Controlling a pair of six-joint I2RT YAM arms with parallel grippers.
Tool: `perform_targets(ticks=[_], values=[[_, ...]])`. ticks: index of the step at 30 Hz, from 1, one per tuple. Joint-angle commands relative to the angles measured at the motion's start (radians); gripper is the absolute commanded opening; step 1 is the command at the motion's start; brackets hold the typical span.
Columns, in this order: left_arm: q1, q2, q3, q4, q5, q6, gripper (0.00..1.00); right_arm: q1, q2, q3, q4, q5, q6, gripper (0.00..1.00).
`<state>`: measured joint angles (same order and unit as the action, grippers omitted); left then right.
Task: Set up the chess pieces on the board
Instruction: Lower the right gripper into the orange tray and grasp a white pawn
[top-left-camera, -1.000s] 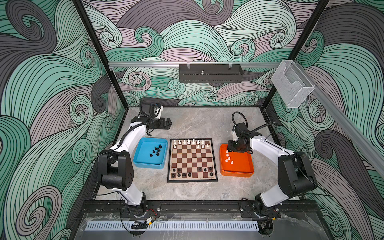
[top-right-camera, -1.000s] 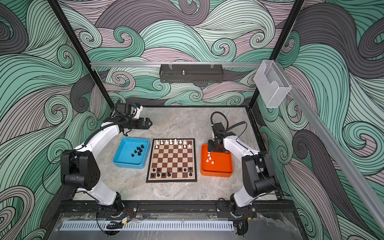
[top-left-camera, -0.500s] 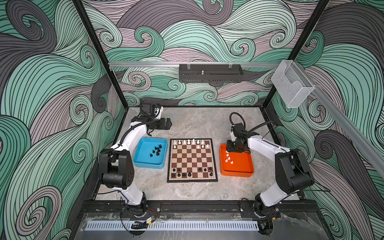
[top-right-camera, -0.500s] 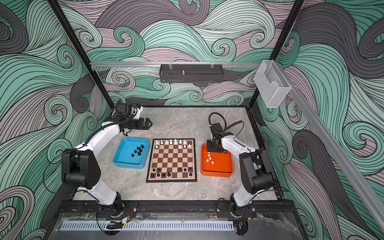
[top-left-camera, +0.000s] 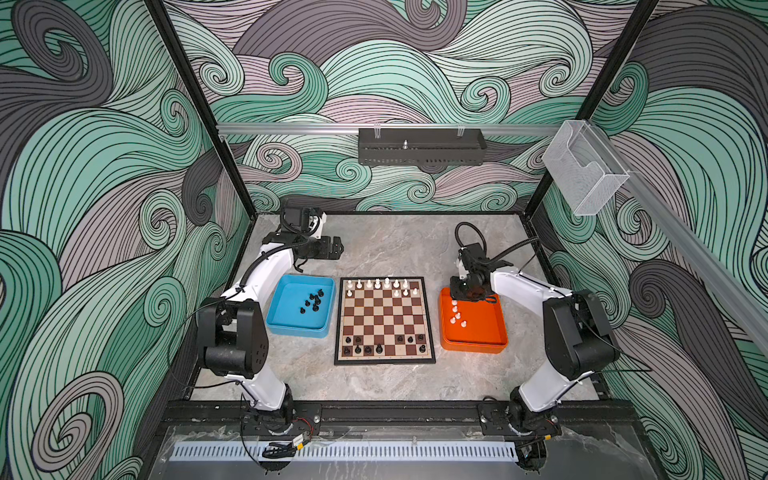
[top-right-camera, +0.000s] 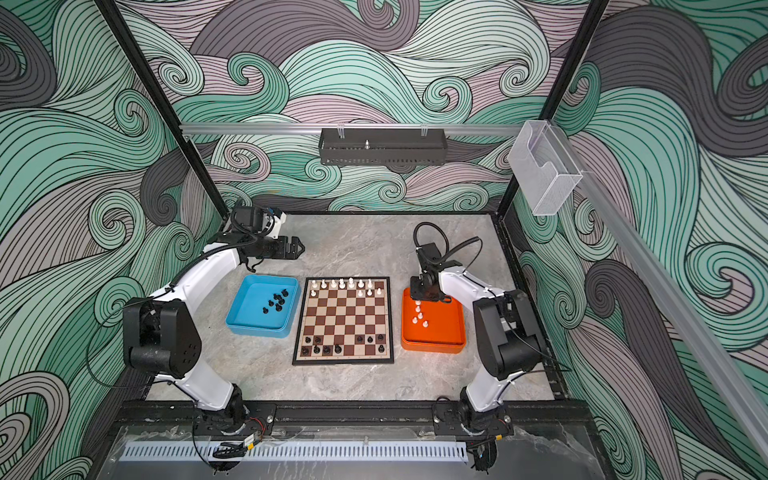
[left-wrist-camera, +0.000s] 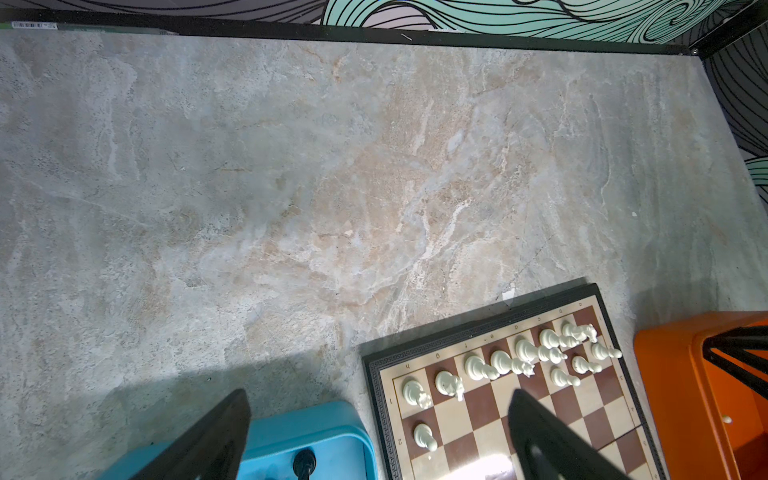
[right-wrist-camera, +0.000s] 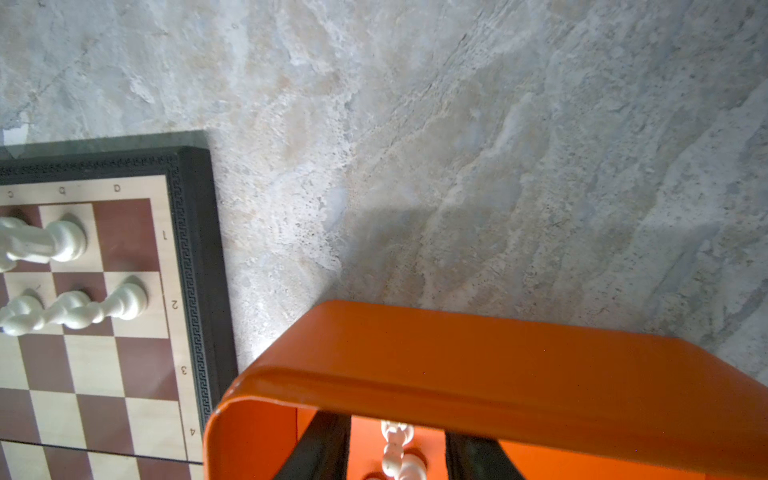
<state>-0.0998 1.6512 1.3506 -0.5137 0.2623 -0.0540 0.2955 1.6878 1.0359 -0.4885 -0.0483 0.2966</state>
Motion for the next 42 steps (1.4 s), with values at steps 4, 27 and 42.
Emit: perform_targets(ticks=[4,27,42], values=[[0.0,0.025,0.047,-0.029,0.008,-0.006,0.99,0.008,0.027,0.019,-0.01,0.015,0.022,0.35],[0.003,0.032,0.053,-0.032,0.017,-0.012,0.99,0.011,0.062,0.012,-0.004,0.023,0.02,0.25],[0.011,0.042,0.058,-0.032,0.032,-0.026,0.99,0.019,0.032,0.021,-0.019,0.02,0.007,0.16]])
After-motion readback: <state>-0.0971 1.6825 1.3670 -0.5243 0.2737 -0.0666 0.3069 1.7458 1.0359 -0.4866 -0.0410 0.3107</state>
